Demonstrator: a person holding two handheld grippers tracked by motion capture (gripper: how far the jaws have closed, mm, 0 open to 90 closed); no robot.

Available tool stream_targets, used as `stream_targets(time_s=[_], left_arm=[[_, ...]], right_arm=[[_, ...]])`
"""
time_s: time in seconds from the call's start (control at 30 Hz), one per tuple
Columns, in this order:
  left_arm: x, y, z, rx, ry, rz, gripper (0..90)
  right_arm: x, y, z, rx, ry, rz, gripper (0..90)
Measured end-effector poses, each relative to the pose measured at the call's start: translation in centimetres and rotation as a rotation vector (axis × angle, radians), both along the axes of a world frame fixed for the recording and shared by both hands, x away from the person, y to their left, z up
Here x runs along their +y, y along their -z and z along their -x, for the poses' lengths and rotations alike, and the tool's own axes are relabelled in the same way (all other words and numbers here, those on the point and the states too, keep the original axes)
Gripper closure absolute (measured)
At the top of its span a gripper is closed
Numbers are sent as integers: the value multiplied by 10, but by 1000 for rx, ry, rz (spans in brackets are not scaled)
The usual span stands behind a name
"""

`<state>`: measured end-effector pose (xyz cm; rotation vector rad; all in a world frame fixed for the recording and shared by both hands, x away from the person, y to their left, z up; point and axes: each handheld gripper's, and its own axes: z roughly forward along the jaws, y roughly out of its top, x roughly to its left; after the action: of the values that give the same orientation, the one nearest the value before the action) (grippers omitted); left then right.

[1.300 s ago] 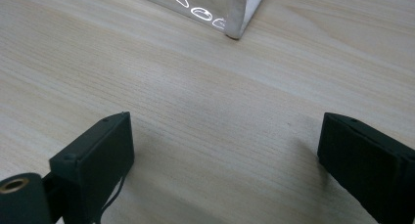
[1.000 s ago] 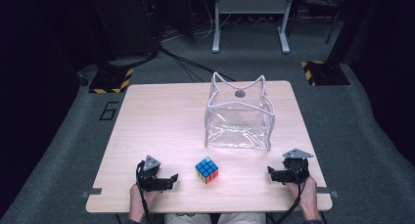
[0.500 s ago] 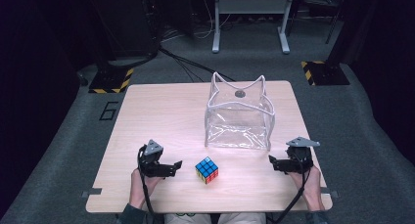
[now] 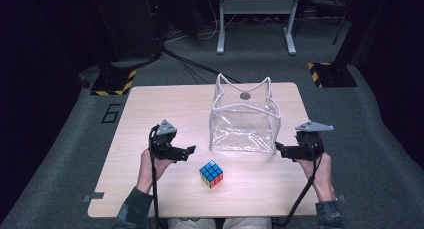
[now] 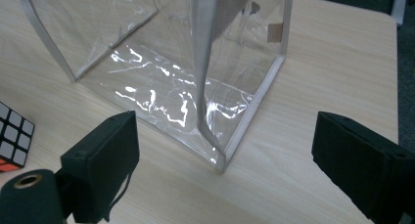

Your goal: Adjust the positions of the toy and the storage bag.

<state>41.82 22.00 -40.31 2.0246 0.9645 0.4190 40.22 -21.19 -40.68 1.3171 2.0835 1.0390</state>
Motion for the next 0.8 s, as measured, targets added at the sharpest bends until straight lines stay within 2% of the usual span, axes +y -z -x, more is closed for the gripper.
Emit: stream_targets(time_s=[0.03, 0.07, 0.13, 0.17, 0.23, 0.3, 0.33, 0.5, 0.53, 0.6, 0.63, 0.67, 0.73, 0.77, 0.8], left_arm=[[0, 0, 0, 0, 0, 0, 59], [-2, -5, -4, -5, 3, 7, 58], [-5, -16, -13, -5, 17, 19, 55], [-5, -16, -13, -5, 17, 19, 57], [-10, -26, -23, -9, 24, 28, 54], [-12, -29, -26, -15, 22, 19, 61], [-15, -32, -30, -10, 26, 19, 51], [-24, -44, -40, -34, 34, -3, 65], [-27, -47, -41, -43, 28, -17, 65], [-28, -51, -45, -38, 43, 0, 68], [-29, -54, -47, -47, 42, 0, 68], [-30, -60, -51, -52, 41, 4, 71], [-31, -63, -53, -57, 41, 8, 73], [-33, -69, -59, -40, 54, 11, 82], [-33, -69, -59, -40, 54, 11, 82]], right_arm=[[0, 0, 0, 0, 0, 0, 96], [1, -8, -2, -9, -6, 0, 95], [1, -14, -4, -14, -12, 0, 91], [1, -14, -4, -14, -12, 0, 91], [4, -24, -9, -24, -15, 14, 90], [4, -26, -10, -26, -17, 12, 90], [5, -33, -13, -35, -18, 15, 93], [7, -45, -18, -49, -23, 17, 101], [8, -48, -19, -53, -27, 16, 103], [9, -57, -22, -65, -29, 18, 104], [9, -57, -22, -65, -29, 18, 104], [10, -63, -25, -72, -32, 18, 107], [11, -65, -26, -74, -33, 19, 108], [12, -70, -29, -77, -33, 20, 111], [12, -73, -31, -79, -35, 23, 112]])
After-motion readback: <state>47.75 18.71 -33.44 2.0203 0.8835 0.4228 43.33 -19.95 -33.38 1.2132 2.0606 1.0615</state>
